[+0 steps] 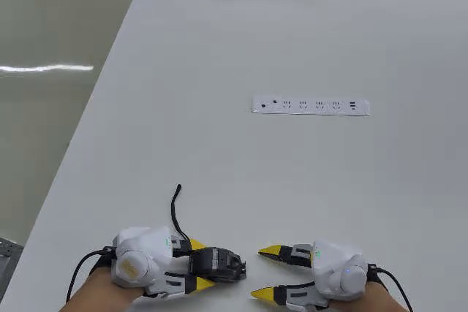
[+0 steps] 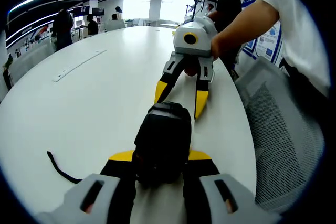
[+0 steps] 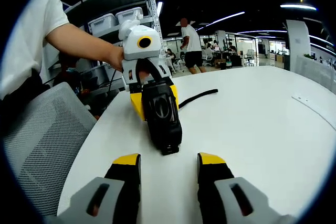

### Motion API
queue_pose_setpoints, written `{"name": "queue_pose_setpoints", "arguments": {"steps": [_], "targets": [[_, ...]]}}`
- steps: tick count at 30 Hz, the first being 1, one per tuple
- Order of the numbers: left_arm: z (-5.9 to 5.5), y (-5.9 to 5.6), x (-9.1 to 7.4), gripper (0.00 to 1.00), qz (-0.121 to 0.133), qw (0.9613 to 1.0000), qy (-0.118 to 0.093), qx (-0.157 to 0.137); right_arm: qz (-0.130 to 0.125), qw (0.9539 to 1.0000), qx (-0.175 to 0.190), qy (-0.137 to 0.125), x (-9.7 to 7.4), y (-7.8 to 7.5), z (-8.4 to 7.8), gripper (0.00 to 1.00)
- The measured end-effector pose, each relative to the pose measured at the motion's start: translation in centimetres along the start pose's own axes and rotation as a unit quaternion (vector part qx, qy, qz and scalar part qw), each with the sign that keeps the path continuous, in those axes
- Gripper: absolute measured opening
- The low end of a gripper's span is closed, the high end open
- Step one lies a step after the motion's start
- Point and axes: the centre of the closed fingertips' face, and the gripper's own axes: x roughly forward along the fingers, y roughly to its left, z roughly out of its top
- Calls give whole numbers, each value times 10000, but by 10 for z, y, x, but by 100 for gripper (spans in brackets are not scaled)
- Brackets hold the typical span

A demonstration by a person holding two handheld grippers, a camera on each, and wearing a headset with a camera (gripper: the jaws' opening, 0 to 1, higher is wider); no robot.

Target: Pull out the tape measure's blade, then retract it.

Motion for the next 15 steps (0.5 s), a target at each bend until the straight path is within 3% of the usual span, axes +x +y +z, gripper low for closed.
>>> {"name": "queue_pose_setpoints", "arguments": {"steps": [15], "targets": [[-1, 0, 0, 30, -19, 10000, 16, 22, 127, 9998, -142, 35, 13, 0, 0, 40]]}}
